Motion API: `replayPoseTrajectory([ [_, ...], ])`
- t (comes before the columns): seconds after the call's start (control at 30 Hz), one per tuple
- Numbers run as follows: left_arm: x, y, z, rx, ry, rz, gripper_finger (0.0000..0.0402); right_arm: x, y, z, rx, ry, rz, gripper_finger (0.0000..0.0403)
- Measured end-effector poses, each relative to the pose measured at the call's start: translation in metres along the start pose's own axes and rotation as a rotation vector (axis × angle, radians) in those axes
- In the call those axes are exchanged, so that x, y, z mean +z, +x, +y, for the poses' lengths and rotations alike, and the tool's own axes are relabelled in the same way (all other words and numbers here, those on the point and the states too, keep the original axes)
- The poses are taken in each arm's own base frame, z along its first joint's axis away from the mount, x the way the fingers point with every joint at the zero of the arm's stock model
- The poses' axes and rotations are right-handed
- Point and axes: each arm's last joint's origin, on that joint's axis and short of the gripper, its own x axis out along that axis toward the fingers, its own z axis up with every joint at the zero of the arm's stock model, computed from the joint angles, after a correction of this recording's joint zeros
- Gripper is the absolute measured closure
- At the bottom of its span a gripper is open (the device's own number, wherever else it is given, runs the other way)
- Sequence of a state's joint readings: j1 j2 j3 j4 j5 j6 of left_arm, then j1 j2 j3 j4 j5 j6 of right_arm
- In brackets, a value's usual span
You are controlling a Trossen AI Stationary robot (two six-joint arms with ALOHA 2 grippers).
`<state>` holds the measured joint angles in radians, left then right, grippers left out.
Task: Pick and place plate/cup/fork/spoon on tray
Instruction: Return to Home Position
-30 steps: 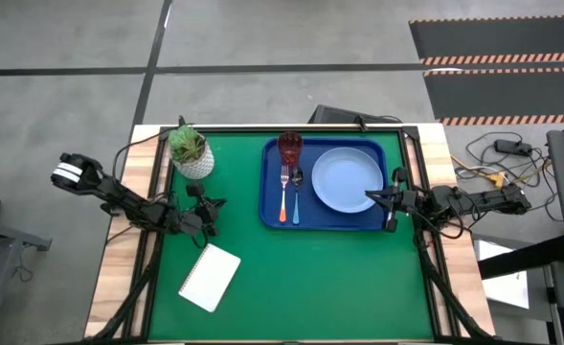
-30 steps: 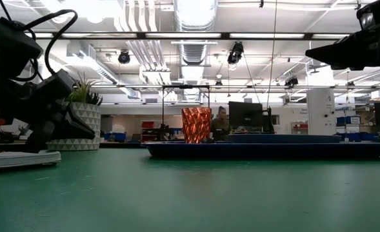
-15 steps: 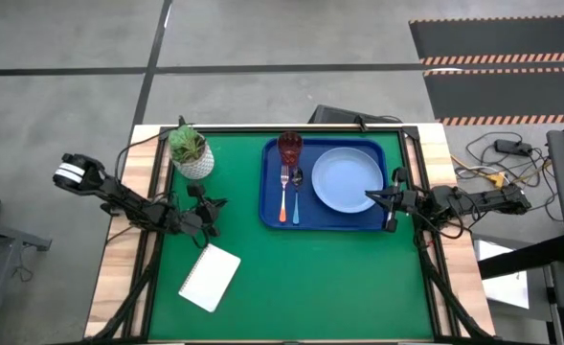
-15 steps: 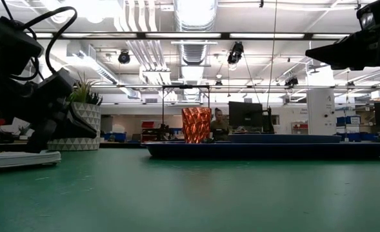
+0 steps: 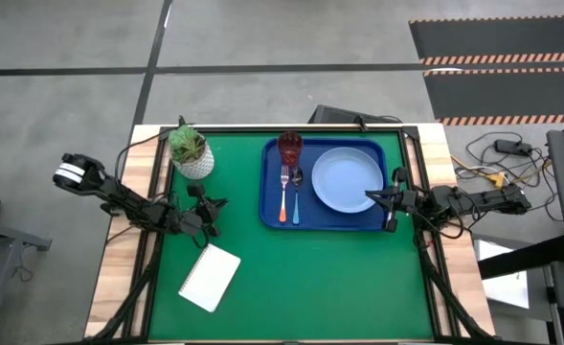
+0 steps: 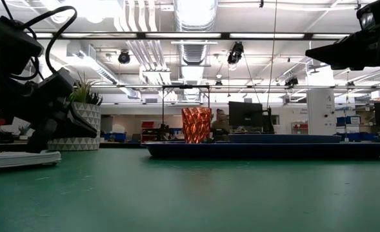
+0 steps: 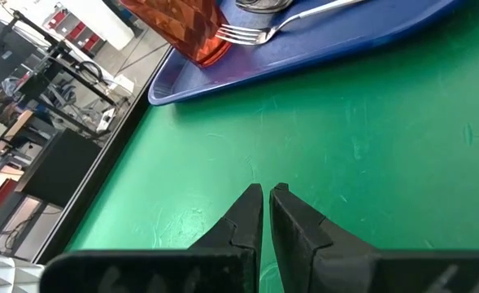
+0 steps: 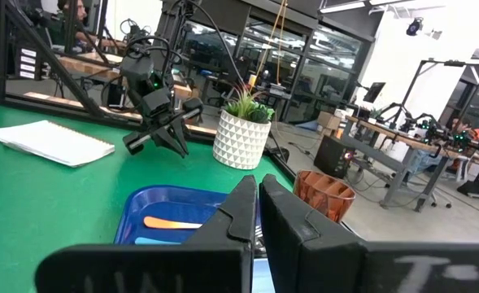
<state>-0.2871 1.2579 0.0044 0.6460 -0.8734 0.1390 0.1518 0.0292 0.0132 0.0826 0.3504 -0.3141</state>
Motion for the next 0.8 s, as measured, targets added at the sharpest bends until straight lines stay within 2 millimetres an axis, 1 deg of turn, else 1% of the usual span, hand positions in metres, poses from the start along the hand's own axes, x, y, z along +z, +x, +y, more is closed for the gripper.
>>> replayPoseTrajectory([
  [0.8,0.0034,0.0006,-0.0002,0.002,-0.01,-0.007,0.0394,0.0,0.0,0.0,0.0,0.0,0.0,0.0394],
])
